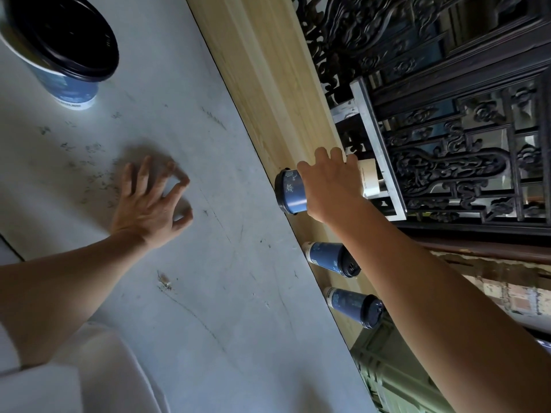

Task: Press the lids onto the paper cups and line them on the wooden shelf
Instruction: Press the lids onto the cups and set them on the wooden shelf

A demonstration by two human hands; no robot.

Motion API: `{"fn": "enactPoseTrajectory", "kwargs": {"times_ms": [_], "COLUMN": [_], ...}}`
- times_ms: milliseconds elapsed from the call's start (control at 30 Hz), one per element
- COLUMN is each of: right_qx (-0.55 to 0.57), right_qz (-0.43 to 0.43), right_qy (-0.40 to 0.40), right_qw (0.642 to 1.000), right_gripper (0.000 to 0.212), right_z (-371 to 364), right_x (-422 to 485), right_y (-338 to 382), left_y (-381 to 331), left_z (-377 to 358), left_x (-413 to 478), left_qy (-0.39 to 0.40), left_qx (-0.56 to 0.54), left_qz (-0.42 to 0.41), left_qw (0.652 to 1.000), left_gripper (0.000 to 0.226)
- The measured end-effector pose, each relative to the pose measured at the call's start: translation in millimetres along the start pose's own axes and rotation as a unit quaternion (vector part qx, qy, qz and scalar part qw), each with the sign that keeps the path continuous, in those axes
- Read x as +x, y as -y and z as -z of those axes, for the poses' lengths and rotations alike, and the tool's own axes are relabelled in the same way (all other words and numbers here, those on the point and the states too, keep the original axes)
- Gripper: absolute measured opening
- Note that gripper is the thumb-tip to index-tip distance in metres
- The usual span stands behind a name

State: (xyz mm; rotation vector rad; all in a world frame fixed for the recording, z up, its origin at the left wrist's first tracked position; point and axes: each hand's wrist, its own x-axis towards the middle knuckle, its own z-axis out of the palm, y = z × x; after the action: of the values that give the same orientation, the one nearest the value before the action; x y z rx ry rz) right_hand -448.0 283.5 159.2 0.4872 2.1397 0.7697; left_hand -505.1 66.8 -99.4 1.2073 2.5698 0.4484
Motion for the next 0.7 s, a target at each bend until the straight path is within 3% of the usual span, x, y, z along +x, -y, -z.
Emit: {"fn": "enactPoseTrajectory", "kwargs": {"times_ms": [133, 200, 300, 367, 700], "right_qx": [0.041, 0.162, 0.454, 0.547, 0.708], "right_qz": [0.006, -0.025, -0.124, -0.188, -0.333], "right_qy": [0.015, 0.048, 0.074, 0.047, -0.147], "right_qw": [0.999, 0.985, 0.879, 0.814, 0.605], "right_gripper": [0.059, 0.071, 0.077, 0.076, 0.076], "right_z": [-12.5, -25.2, -49.3, -70.3, -133.5], "right_x": [6.2, 14.4, 23.2, 29.3, 71.9], "right_y": [-3.1, -7.7, -15.7, -15.8, 17.7], "left_y": [-3.0, -3.8, -5.8, -8.1, -11.6], "left_z": [3.8, 4.8, 6.9, 6.8, 2.6], "left_x": [1.8, 2.0, 1.8, 2.6, 1.9], "left_qy": [-0.012, -0.02, -0.023, -0.023, -0.01], "left_qx": [0.0, -0.003, -0.011, -0.006, 0.036], "left_qz": [0.013, 0.021, 0.025, 0.028, 0.035], "left_qw": [1.0, 1.0, 0.999, 0.999, 0.999], "left_gripper": [0.072, 0.069, 0.069, 0.068, 0.067]}}
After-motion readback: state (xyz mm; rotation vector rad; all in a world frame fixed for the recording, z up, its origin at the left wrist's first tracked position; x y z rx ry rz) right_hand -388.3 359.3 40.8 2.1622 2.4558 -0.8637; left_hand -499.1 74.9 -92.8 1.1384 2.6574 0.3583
